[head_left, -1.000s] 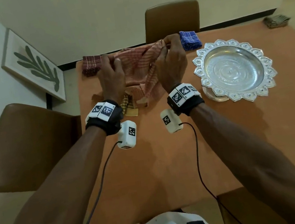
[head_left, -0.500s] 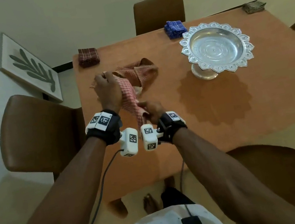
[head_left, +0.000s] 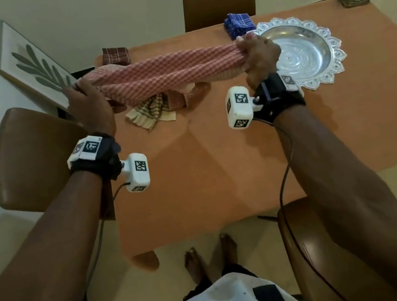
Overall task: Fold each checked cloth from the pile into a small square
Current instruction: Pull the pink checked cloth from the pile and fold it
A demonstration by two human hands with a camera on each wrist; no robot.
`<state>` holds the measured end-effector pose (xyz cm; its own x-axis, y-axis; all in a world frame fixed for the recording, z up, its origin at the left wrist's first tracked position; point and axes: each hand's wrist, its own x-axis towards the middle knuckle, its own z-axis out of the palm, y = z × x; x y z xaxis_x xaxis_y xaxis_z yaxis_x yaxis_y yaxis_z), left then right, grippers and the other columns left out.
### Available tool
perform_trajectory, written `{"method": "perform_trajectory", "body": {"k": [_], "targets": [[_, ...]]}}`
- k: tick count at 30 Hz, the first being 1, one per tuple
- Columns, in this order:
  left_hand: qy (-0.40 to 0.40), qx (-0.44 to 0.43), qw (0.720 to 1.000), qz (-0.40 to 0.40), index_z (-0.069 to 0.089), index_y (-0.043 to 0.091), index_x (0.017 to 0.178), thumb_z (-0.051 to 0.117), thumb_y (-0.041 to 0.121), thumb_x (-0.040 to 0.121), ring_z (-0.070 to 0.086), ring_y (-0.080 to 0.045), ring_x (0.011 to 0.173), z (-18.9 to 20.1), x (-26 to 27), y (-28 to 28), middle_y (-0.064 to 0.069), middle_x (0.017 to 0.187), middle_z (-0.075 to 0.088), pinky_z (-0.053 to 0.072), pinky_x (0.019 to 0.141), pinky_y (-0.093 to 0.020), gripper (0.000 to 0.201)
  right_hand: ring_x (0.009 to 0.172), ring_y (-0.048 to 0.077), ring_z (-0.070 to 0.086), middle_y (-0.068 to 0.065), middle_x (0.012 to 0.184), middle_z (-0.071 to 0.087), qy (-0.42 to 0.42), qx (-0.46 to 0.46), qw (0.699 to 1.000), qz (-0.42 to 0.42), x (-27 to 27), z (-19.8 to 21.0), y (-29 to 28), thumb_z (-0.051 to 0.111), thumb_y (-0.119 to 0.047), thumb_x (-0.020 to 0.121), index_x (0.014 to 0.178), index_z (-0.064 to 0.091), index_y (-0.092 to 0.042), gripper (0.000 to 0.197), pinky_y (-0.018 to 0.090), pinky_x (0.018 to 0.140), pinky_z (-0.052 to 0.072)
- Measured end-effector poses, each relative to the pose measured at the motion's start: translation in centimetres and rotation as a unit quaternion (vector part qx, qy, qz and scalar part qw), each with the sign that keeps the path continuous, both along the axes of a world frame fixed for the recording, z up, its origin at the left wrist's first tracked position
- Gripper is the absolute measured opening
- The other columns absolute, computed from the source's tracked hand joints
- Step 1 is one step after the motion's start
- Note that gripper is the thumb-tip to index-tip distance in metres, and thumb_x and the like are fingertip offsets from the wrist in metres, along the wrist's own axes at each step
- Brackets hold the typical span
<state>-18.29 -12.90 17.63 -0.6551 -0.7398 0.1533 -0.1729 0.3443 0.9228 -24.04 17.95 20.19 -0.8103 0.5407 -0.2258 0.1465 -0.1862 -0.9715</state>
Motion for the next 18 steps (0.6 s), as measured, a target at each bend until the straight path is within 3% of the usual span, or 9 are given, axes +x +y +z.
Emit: {"method": "perform_trajectory", "body": {"k": [2,6,8,10,12,13,15,17,18], "targets": [[-0.009,0.051,0.998,-0.022,0.051,-0.001,0.127,0.038,0.022,0.102,0.057,-0.014,0.087,-1.2,1.1,0.5,-0.006,0.109,0.061,0.042,0.068,-0.013,0.036,0.083,0.013,0.066,0.004,0.104,0.068,0.002,-0.042,0.999,-0.022,1.5,-0.8,0.0,0.077,-0.004,0.077,0.116,0.063,-0.006,0.042,0.024,0.066,0.057],[-0.165,0.202,0.964,-0.052,0.043,0.000,0.137,0.044,0.035,0.096,0.068,-0.029,0.087,-7.2,4.4,1.5,-0.012,0.125,0.056,0.061,0.079,-0.044,0.054,0.075,0.020,0.069,0.010,0.097,0.070,-0.082,-0.046,0.995,0.024,7.3,-8.0,-0.1,0.073,0.004,0.069,0.102,0.062,-0.007,0.036,0.028,0.057,0.058],[-0.301,0.148,0.940,-0.068,0.037,-0.001,0.144,0.047,0.052,0.093,0.064,-0.041,0.107,-9.7,6.7,2.8,-0.024,0.136,0.053,0.056,0.091,-0.049,0.073,0.055,0.016,0.062,0.011,0.080,0.067,-0.204,-0.054,0.971,0.112,10.6,-12.1,-0.7,0.070,0.002,0.072,0.089,0.066,-0.001,0.018,0.026,0.050,0.053],[-0.376,0.045,0.917,-0.122,0.045,-0.005,0.137,0.042,0.054,0.099,0.057,-0.044,0.118,-11.5,9.2,5.3,-0.029,0.134,0.054,0.048,0.099,-0.047,0.071,0.045,0.019,0.057,0.014,0.064,0.060,-0.296,-0.107,0.927,0.204,13.6,-15.6,-2.0,0.067,0.002,0.078,0.076,0.065,0.004,0.004,0.034,0.059,0.053],[-0.388,0.059,0.894,-0.215,0.065,-0.005,0.109,0.037,0.060,0.100,0.067,-0.040,0.096,-12.3,11.8,8.2,-0.027,0.112,0.068,0.054,0.086,-0.046,0.071,0.039,0.020,0.054,0.012,0.050,0.056,-0.320,-0.118,0.903,0.262,15.6,-17.3,-3.5,0.065,-0.004,0.086,0.079,0.065,0.007,0.013,0.034,0.056,0.048],[-0.399,0.124,0.867,-0.269,0.067,-0.003,0.101,0.036,0.065,0.098,0.070,-0.035,0.081,-12.3,12.9,9.5,-0.025,0.104,0.071,0.058,0.074,-0.043,0.075,0.043,0.021,0.055,0.010,0.047,0.057,-0.312,-0.118,0.897,0.289,16.2,-17.7,-4.2,0.066,-0.010,0.089,0.080,0.065,0.004,0.018,0.032,0.055,0.047],[-0.438,0.229,0.778,-0.387,0.066,0.011,0.107,0.027,0.073,0.094,0.070,-0.023,0.067,-12.1,14.1,11.0,-0.015,0.098,0.074,0.054,0.058,-0.031,0.074,0.063,0.024,0.061,0.017,0.061,0.067,-0.288,-0.096,0.892,0.335,16.8,-17.1,-5.6,0.069,-0.024,0.091,0.083,0.067,0.005,0.031,0.032,0.061,0.052],[-0.423,0.327,0.713,-0.453,0.064,0.022,0.110,0.025,0.072,0.095,0.070,-0.016,0.071,-11.9,14.4,11.4,-0.003,0.093,0.072,0.054,0.059,-0.027,0.065,0.078,0.025,0.065,0.024,0.083,0.070,-0.263,-0.071,0.890,0.365,16.6,-16.4,-6.6,0.073,-0.042,0.087,0.093,0.068,0.007,0.049,0.034,0.069,0.057],[-0.391,0.373,0.712,-0.449,0.064,0.021,0.112,0.029,0.067,0.097,0.070,-0.017,0.079,-11.9,14.4,11.3,-0.003,0.096,0.072,0.056,0.064,-0.029,0.060,0.078,0.025,0.066,0.022,0.083,0.070,-0.251,-0.063,0.884,0.388,16.4,-16.0,-7.0,0.072,-0.048,0.085,0.089,0.067,0.004,0.052,0.033,0.068,0.056]]}}
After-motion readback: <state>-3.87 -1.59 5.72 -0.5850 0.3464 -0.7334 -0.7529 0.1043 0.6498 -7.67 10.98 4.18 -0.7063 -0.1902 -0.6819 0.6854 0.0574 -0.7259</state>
